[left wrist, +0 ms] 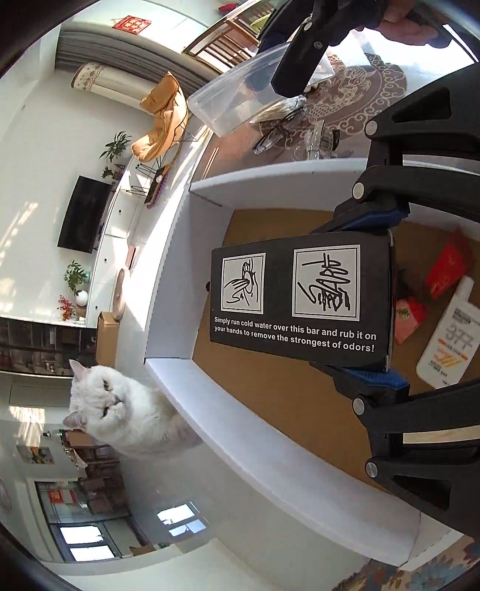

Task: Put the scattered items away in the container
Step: 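Lift both boxes and carry them over the cardboard box, then open both grippers to drop the boxes into the cardboard box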

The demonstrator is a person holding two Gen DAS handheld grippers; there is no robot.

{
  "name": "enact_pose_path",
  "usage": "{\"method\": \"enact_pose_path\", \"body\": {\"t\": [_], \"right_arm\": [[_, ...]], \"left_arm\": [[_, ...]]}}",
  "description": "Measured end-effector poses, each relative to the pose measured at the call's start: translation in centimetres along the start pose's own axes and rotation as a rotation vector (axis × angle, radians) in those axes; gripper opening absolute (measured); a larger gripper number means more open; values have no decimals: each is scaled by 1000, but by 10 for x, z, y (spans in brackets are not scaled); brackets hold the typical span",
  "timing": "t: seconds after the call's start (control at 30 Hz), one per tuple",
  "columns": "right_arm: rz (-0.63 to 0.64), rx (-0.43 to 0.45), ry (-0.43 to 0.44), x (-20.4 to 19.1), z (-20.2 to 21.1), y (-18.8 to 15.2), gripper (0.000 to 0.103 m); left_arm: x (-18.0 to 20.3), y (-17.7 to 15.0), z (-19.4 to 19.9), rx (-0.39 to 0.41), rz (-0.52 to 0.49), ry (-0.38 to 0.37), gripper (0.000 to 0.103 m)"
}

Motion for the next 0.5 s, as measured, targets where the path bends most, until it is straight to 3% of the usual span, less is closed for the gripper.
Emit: {"method": "enact_pose_path", "body": {"t": [0.1,0.27,0.5], "right_arm": [[57,-56,3,-16,-52,16,61],[74,-179,-41,-8,-129,16,61],[57,-318,-78,13,-185,2,66]], "left_arm": [[-25,9,-28,-40,15,33,58],[-46,5,-76,-123,55,50,58],[-43,-15,-120,-255,31,61,61]]}}
Point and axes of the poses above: each gripper's, at about its wrist camera, not at the fingertips, and z roughly against the way its jaws point, x to its right, y to its top, the point moved 10 cm from there along -z, roughly the way its jaws point, and after that the axes turned 3 degrees about x, right-handed, at the moved point
